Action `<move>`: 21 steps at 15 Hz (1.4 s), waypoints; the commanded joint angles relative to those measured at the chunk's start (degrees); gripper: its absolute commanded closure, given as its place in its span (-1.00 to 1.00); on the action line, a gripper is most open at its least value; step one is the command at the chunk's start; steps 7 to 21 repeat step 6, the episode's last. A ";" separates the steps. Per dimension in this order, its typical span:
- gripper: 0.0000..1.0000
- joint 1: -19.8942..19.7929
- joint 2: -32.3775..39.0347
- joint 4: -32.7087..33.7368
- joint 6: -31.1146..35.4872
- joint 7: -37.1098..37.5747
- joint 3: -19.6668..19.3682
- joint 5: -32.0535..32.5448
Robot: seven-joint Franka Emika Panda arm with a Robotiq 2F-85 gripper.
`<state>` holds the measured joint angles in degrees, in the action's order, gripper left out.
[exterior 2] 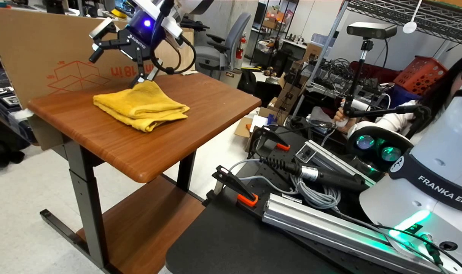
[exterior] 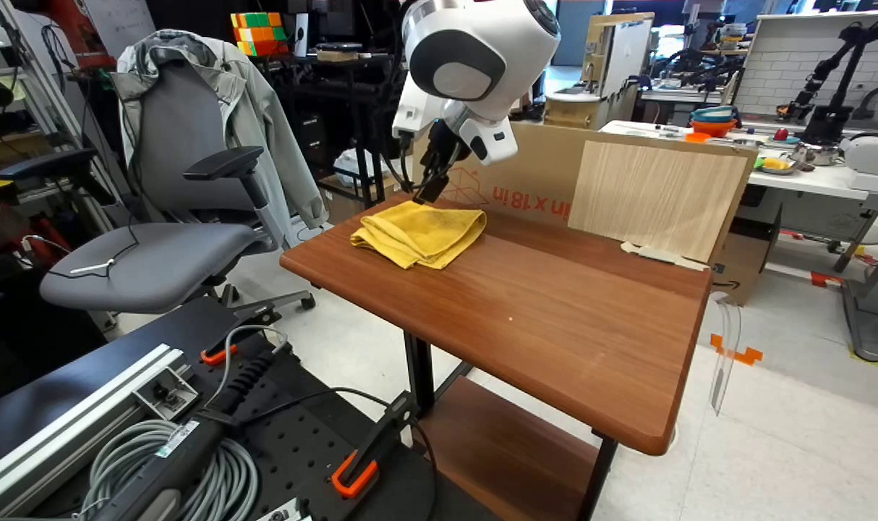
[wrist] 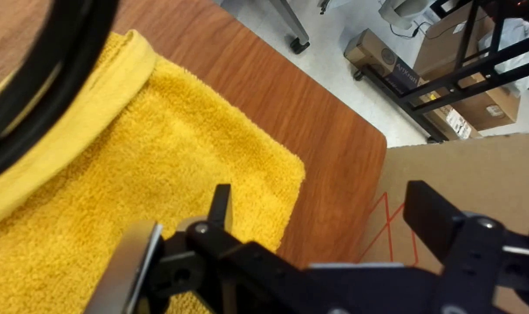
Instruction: Use the yellow towel to wipe the table
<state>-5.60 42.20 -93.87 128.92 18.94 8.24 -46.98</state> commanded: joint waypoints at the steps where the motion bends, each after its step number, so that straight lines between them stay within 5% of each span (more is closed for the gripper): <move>1: -1.00 1.58 0.83 1.93 -2.02 0.46 -2.33 -0.34; 3: -1.00 2.38 -3.62 -1.74 -5.87 3.74 -5.33 4.55; 4: -1.00 1.97 0.39 0.83 -2.74 0.60 -3.57 1.03; 21: -1.00 2.05 -1.08 0.34 -4.90 1.80 -4.97 2.65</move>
